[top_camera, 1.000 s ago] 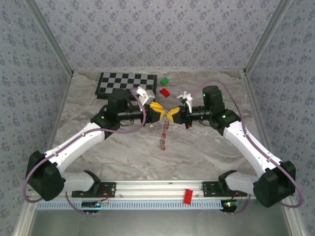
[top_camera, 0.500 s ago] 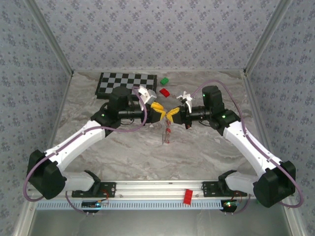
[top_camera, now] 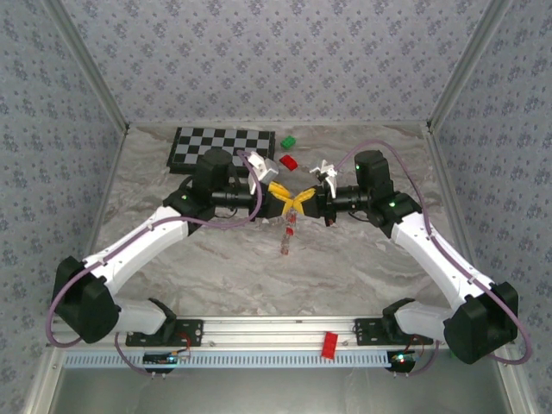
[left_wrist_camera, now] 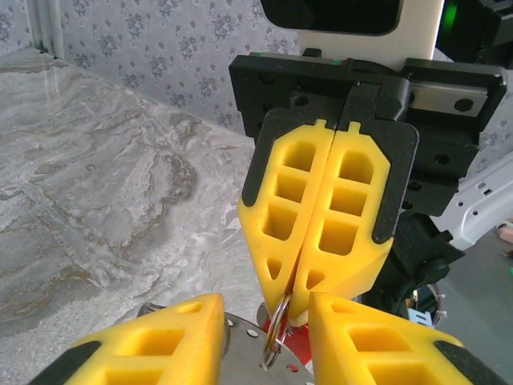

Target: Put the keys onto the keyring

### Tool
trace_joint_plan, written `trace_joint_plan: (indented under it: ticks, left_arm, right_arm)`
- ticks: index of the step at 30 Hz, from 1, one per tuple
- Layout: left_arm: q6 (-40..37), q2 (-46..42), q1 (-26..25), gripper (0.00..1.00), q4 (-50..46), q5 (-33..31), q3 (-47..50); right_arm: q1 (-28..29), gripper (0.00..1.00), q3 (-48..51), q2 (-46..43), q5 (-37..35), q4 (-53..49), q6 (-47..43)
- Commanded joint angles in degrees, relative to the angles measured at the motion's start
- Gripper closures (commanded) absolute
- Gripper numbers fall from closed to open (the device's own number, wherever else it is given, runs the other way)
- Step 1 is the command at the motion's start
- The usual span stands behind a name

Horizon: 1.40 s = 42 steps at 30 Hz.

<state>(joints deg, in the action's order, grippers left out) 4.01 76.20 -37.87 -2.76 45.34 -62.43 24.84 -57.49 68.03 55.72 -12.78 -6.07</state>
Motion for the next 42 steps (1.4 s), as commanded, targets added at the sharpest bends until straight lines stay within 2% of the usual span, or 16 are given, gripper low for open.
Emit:
trace_joint_plan:
  ticks: [1,3,4,6,7,16,18,24,28,34,42]
  left_arm:
    - [-0.8,0.4,0.1,0.75,-0.7,1.5,-2.1]
    - [-0.9,0.3,0.0,0.84,-0.7,1.5,-2.0]
    - [-0.9,0.2,0.0,0.86,-0.7,1.4,-2.0]
    - [-1.1,0.1,0.0,0.99,-0.7,1.1,-1.9]
    - [-1.3,0.0,0.0,1.00,-0.8,1.0,-1.8]
    - [-1.7,-0.5,-0.1,1.00,-0.7,0.8,-1.6]
    - [-1.2,-0.7,-0.1,1.00,0.2,0.8,-1.4]
    - [2.0,-2.8,0.0,1.00,7.8,-1.1,2.2]
    - [4.8,-4.3,-0.1,1.00,14.0,-4.0,4.6]
    - [8.0,-5.9,-0.1,1.00,21.7,-4.7,7.6]
    - [8.8,-7.2,-0.7,1.00,25.7,-3.1,9.2]
  right_arm:
    - [0.5,1.00,-1.4,-0.7,2.1,0.0,-0.9]
    - [0.5,1.00,-1.4,-0.7,2.1,-0.1,-1.0]
    - [0.5,1.00,-1.3,-0.7,2.1,-0.1,-1.1]
    - [0.6,1.00,-1.4,-0.7,2.1,-0.1,-1.1]
    - [0.6,1.00,-1.4,-0.7,2.0,-0.1,-1.1]
    - [0.6,1.00,-1.1,-1.2,0.9,-0.2,-1.0]
    - [0.6,0.75,-0.8,-1.6,-0.7,0.1,-0.5]
    - [-0.2,0.68,3.4,-4.4,-2.0,6.2,3.9]
    - [-1.4,0.65,8.0,-6.8,-3.7,14.2,9.8]
    - [-3.0,0.63,13.9,-9.0,-4.6,26.3,18.4]
    - [-3.7,0.61,15.0,-4.3,1.4,38.6,27.4]
